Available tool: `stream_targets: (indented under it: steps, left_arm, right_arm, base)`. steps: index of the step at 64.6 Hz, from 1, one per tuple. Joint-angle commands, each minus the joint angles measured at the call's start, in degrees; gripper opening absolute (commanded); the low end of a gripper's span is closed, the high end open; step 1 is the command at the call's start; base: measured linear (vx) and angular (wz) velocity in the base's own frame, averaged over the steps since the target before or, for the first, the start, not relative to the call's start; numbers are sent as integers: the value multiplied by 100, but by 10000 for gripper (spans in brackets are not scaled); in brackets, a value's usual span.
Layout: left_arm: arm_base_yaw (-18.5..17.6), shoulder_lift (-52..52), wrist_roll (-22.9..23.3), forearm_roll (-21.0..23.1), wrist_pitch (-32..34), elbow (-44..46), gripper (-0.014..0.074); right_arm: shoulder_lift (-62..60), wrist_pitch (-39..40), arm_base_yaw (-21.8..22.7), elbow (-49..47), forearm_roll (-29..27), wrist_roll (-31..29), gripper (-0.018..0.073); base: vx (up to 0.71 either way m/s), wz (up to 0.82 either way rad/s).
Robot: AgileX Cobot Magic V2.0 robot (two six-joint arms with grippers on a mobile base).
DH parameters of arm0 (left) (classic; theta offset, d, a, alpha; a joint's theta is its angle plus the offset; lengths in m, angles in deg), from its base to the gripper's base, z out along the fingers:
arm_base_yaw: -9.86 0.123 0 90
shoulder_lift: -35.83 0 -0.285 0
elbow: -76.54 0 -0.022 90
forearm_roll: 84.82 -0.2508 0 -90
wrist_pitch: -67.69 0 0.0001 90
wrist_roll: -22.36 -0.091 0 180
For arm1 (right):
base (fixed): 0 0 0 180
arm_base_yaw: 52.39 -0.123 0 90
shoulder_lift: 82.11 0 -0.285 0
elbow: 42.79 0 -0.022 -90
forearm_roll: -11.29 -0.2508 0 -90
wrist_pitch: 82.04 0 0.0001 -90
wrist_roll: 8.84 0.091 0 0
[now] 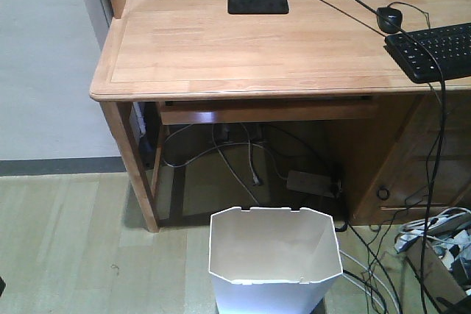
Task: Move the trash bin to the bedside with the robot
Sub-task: 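Lower the right gripper toward the rim of the white trash bin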
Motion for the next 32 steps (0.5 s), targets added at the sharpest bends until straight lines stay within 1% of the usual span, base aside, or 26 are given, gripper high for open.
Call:
stream_targets:
  steps: [1,32]
  left_arm:
    - [-5,-102,25,13,418,-19,-6]
    - [-5,-102,25,13,418,-19,-6]
  right_arm:
    - [-84,424,4,31,15,-40,-2]
    - [-84,424,4,31,15,-40,-2]
  base:
    - [0,0]
    - [0,0]
